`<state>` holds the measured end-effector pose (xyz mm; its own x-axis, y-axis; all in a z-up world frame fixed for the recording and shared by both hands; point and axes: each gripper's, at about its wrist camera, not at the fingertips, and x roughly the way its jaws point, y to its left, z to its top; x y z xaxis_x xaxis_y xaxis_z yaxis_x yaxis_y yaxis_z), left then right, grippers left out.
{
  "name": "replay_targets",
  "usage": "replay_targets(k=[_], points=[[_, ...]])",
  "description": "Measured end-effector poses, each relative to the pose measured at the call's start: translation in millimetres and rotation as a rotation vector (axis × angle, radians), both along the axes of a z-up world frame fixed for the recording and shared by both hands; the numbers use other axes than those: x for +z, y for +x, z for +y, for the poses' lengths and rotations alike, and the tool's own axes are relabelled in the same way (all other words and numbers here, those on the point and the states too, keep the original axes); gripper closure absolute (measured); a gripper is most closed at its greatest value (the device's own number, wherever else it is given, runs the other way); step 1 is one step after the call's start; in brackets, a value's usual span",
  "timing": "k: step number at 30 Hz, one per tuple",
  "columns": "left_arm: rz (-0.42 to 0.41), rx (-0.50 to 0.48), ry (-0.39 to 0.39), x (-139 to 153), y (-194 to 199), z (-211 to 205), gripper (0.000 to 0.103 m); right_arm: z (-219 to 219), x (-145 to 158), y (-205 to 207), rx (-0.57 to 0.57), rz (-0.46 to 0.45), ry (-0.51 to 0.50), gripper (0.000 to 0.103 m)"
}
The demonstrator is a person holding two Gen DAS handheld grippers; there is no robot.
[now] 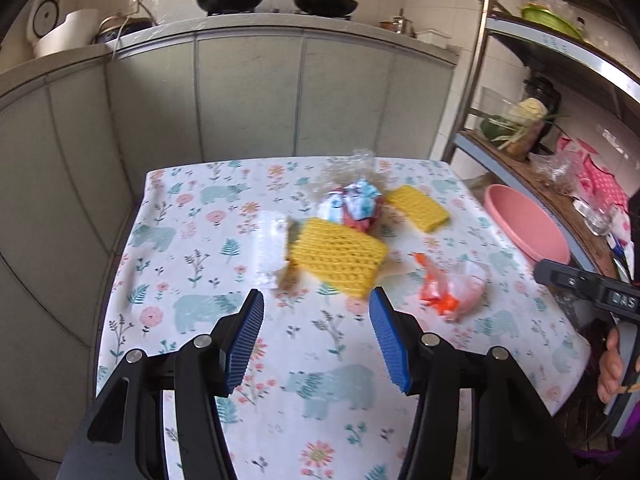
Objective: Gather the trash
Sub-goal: 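Grasp the white foam strip with the left tool while the right tool grasps the yellow mesh net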
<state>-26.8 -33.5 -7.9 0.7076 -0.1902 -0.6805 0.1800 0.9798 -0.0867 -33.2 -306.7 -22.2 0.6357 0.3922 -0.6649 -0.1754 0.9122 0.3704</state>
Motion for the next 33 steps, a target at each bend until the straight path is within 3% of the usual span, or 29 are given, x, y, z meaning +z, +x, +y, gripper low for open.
replay_targets(k=[6,8,12,17,25,27,33], points=[[0.016,0.044,0.043,-18.8,30.0,17.2,0.049,10.3,-2.8,5.4,0.031,0.009,0.006,0.063],[0.067,0.054,0.003,-25.1,43.7,23.6,0.049,11.5,-3.9,8.5,0.039,0.015,0.007,0.063],[0.064,0.041,-0.011,-25.7,52.5,21.5,0.049,16.9,-2.5,16.5,0.054,0.025,0.018,0.063],[0.096,0.025,0.055,-33.4,62.6,9.6,0.050,34.7,8.7,26.0,0.112,-0.003,0.006,0.063],[0.135,0.033,0.042,-43.8,75.7,12.3,0.065,74.6,15.9,42.9,0.215,-0.017,-0.024,0.063],[0.147,0.026,0.036,-45.9,77.5,12.8,0.082,82.5,14.5,48.0,0.232,-0.010,-0.021,0.063],[0.143,0.024,0.010,-41.3,69.6,19.7,0.083,107.1,1.2,69.8,0.273,0.030,-0.045,0.063]])
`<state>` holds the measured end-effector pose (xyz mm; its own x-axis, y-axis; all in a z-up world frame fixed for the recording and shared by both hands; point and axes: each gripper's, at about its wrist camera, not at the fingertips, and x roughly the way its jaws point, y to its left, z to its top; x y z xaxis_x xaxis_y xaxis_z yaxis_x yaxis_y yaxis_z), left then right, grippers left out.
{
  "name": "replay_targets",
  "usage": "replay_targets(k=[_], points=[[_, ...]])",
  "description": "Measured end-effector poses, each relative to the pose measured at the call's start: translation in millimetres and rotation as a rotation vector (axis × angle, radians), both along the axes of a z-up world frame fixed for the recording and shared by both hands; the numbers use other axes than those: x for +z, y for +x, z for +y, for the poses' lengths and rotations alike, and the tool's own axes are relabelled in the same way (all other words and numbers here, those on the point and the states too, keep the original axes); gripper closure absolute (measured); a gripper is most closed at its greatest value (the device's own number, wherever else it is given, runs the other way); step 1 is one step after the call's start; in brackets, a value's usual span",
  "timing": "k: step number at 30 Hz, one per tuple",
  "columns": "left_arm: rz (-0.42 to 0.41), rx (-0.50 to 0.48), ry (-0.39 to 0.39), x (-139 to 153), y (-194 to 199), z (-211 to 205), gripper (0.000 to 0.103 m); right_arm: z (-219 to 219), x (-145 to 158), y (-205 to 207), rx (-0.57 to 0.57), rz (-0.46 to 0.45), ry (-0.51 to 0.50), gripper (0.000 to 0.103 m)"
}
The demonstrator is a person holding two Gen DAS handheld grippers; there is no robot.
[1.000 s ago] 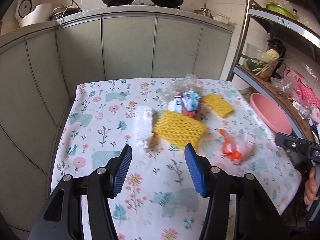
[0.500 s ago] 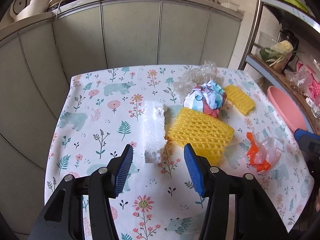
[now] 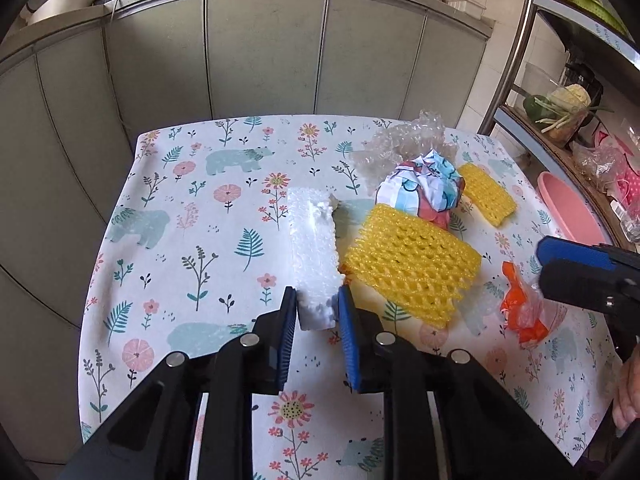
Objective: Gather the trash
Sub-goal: 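Grasp the white foam strip with the left tool while the right tool grasps the yellow mesh net, then carry the foam strip and yellow net over the pink bucket with both tools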
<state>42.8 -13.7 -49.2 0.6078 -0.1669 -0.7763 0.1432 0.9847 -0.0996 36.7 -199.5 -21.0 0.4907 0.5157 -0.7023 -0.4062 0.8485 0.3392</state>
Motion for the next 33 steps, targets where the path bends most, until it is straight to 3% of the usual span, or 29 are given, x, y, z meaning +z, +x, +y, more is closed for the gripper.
replay_targets(k=[10,19,22,25,33], points=[[-0.036,0.028,-0.069,25.7,-25.0,17.4,0.083,24.6,-26.6,31.5,-0.007,0.050,-0.078,0.062],[-0.053,0.039,-0.072,35.1,-37.4,20.5,0.083,33.0,-34.0,38.5,-0.001,0.038,-0.089,0.063],[-0.054,0.042,-0.072,35.6,-40.2,20.6,0.083,35.8,-33.9,35.3,0.016,0.033,-0.095,0.079],[-0.060,0.045,-0.070,37.8,-43.7,20.9,0.083,38.8,-31.1,31.5,0.025,0.030,-0.096,0.086],[-0.077,0.047,-0.070,45.8,-53.9,19.6,0.083,29.7,-7.8,13.1,0.038,-0.005,-0.042,0.091]])
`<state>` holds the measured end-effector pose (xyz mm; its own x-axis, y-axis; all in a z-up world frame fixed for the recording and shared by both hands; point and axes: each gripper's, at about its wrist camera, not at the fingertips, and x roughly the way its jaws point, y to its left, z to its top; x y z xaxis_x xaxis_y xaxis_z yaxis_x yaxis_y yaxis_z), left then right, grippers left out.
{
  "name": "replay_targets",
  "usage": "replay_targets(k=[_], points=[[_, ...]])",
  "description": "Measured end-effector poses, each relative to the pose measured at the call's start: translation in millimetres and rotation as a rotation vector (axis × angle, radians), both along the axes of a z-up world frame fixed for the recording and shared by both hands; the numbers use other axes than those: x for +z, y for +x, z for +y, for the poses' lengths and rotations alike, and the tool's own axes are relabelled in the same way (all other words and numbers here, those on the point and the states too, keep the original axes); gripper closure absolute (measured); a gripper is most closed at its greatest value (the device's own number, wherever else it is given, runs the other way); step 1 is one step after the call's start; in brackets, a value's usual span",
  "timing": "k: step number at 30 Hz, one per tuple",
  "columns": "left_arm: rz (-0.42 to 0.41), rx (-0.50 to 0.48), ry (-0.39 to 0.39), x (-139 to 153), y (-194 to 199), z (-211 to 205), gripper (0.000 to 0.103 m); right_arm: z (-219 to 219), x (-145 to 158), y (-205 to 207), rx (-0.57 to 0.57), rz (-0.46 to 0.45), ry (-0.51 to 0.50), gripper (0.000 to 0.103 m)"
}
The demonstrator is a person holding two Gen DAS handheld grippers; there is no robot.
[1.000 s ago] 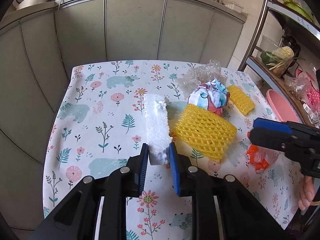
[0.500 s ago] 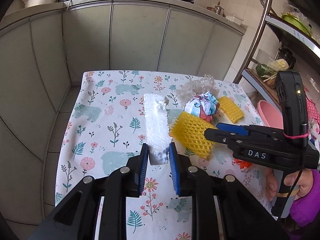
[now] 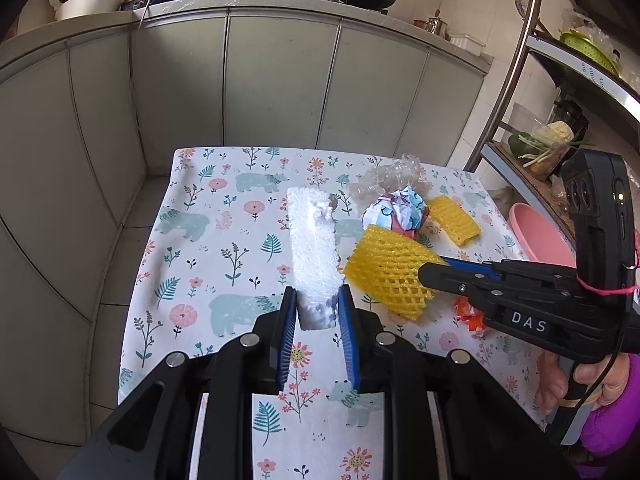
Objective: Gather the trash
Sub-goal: 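Carry the foam strip and yellow net over the pink bucket with both tools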
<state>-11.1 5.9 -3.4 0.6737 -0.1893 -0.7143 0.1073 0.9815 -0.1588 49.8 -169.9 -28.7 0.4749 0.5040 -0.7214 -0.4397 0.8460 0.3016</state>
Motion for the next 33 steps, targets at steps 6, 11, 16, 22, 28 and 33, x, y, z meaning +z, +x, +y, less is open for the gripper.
replay_targets(k=[6,11,16,22,28,33], points=[[-0.025,-0.006,-0.008,10.9,-10.9,-4.2,0.083,-16.3,23.6,-20.3,-0.013,-0.023,0.058,0.091],[-0.050,-0.025,-0.013,21.9,-21.2,-12.7,0.083,-31.2,40.6,-39.2,-0.040,-0.052,0.095,0.091],[-0.084,-0.050,-0.021,36.5,-29.7,-22.7,0.083,-53.2,59.3,-50.4,-0.083,-0.080,0.137,0.091],[-0.114,-0.103,-0.030,51.8,-33.9,-47.6,0.083,-83.4,76.5,-61.2,-0.158,-0.119,0.156,0.091],[-0.131,-0.185,-0.027,63.7,-29.1,-86.1,0.083,-122.6,83.7,-69.0,-0.258,-0.140,0.172,0.091],[-0.152,-0.263,-0.025,72.8,-23.7,-126.7,0.083,-157.6,88.2,-76.5,-0.344,-0.165,0.174,0.091]])
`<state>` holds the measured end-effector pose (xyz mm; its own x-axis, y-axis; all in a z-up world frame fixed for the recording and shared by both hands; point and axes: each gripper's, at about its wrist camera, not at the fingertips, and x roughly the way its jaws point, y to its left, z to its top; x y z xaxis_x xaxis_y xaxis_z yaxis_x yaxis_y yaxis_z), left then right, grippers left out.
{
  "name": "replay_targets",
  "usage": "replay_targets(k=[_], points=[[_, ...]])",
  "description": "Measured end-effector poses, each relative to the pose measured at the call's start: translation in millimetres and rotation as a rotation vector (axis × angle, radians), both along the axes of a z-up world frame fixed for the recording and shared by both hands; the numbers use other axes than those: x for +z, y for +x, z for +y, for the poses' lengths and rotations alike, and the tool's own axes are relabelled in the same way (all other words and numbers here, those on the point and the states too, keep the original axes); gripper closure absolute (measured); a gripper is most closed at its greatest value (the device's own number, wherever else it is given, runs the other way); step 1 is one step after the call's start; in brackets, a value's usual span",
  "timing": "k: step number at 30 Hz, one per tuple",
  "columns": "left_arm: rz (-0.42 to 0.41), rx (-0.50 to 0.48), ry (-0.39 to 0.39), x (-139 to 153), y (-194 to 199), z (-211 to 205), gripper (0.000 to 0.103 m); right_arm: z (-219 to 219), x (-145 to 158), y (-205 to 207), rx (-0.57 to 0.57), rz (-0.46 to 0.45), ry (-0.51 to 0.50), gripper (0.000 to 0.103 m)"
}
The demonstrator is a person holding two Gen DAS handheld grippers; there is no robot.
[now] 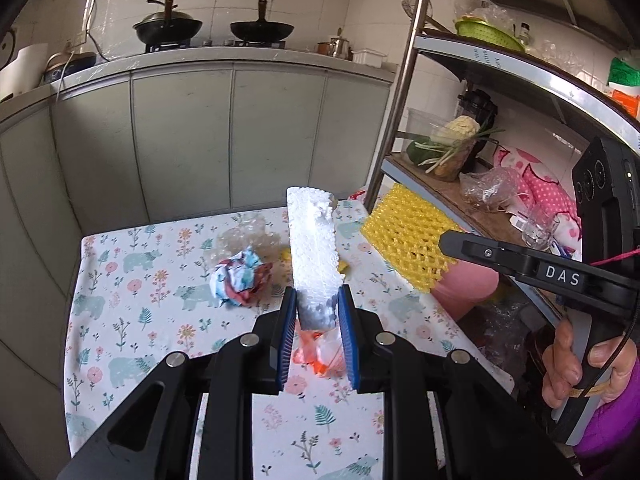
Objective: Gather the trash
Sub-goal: 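Carry the foam strip and yellow net over the pink bucket with both tools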
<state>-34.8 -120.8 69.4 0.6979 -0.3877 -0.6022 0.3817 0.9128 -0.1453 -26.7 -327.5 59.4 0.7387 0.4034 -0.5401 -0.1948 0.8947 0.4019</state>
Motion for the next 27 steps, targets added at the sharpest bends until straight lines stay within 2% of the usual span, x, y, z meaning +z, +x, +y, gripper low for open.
replay_targets(k=[12,19,27], points=[[0.003,-0.177,0.003,0.1,26.6,-100.2,0.083,-87.4,-7.1,-10.6,-0.236,0.001,-0.017,0.091],[0.023,-0.267,0.024,-13.8,46.0,-159.3,0.083,-127.0,-21.1,-7.4,-0.361,0.026,-0.077,0.091],[0.082,-0.325,0.048,-42.4,72.1,-205.4,0.083,-162.4,-54.8,10.0,-0.451,0.103,-0.080,0.091]])
